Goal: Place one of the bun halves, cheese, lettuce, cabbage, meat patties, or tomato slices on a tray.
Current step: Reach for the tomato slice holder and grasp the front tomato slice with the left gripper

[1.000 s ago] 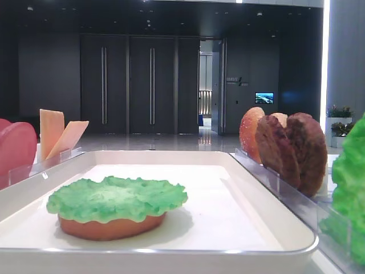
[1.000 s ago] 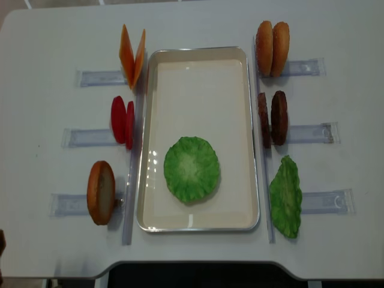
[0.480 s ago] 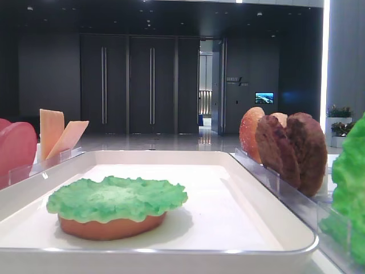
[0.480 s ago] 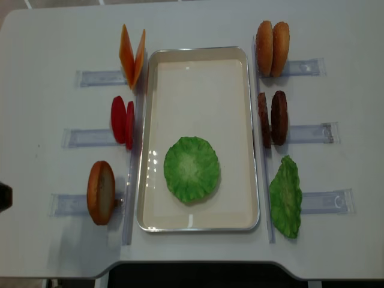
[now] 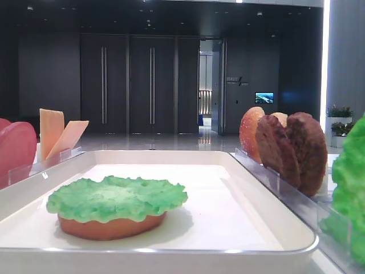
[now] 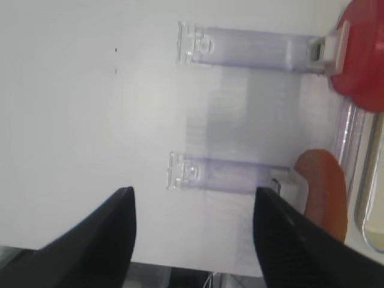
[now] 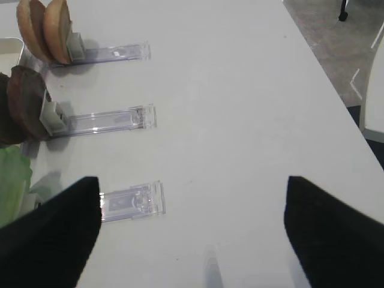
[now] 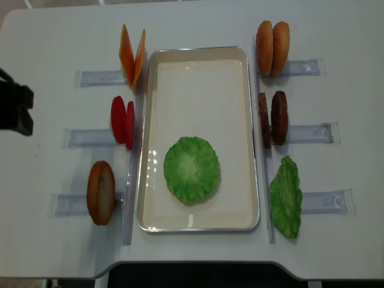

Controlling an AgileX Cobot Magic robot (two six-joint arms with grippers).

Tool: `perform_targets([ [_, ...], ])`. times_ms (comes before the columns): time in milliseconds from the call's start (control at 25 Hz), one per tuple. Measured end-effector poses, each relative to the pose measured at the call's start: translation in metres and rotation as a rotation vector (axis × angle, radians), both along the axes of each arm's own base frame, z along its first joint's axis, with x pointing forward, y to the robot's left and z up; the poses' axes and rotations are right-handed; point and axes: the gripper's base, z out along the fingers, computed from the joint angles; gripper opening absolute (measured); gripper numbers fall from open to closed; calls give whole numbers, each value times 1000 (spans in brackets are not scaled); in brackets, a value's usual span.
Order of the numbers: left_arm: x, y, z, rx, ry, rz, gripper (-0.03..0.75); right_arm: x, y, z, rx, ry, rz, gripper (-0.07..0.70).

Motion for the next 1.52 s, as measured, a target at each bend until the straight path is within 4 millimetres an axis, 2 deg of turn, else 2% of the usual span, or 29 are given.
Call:
perform_targets([
  [280,62,0,8,-14,-12,1,471,0,0,0,0,0,0,587],
  [480,92,0,-6,-29,29,2,471,0,0,0,0,0,0,587],
  [640,107,0,-23,-33,74,3,471,0,0,0,0,0,0,587],
  [920,115,-4,-36,-64,111,10,471,0,0,0,0,0,0,587],
  [1120,117,-26,-35,-74,84,9,471,0,0,0,0,0,0,587],
  [1520,116,-105,-38,-116,12,-70,471,0,0,0,0,0,0,587],
])
